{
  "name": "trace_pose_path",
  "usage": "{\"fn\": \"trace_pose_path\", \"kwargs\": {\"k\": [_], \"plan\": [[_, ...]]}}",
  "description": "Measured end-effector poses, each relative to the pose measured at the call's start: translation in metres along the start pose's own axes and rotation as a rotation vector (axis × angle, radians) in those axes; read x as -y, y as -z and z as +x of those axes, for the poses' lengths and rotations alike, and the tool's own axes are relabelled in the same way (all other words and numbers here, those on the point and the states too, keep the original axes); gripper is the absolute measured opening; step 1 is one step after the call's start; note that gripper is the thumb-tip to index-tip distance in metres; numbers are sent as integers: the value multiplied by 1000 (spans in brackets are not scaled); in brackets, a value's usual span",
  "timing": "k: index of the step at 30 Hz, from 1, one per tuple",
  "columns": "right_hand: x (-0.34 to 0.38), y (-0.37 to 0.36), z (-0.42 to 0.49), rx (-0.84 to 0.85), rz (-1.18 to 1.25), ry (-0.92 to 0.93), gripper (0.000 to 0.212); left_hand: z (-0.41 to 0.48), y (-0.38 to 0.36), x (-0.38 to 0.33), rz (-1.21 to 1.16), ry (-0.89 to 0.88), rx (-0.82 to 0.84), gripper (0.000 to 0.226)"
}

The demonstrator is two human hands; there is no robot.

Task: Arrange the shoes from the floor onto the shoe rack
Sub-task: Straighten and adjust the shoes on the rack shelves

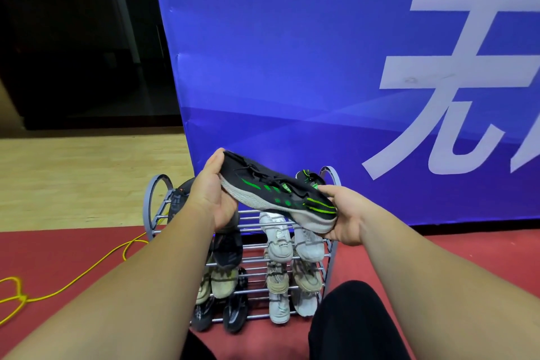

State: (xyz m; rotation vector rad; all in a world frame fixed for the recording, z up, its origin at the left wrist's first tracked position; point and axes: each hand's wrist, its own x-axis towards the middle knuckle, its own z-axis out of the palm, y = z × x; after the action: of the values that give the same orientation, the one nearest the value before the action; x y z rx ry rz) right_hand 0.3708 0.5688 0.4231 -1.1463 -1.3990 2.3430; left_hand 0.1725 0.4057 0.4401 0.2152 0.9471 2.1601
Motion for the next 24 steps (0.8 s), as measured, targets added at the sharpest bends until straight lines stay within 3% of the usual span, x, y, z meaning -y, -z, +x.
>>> {"fn": "trace_pose_path", "kwargs": {"k": [3, 5, 15, 19, 24], "plan": [[0, -6, -13, 150, 33, -3, 39, 4, -12, -1, -25, -17, -19, 55], [-4, -8, -11, 160, 24, 29, 42, 9, -20, -1, -34, -32, -41, 56], [-30, -18, 36, 2, 234, 195, 30, 28, -27, 35, 88, -3, -111, 46], [-40, -25, 62, -61, 287, 220, 25, 45, -14, 49, 122, -31, -115, 27], [-53, -44, 104, -133, 319, 218, 24, 65, 13, 82, 179, 29, -55, 37]]}}
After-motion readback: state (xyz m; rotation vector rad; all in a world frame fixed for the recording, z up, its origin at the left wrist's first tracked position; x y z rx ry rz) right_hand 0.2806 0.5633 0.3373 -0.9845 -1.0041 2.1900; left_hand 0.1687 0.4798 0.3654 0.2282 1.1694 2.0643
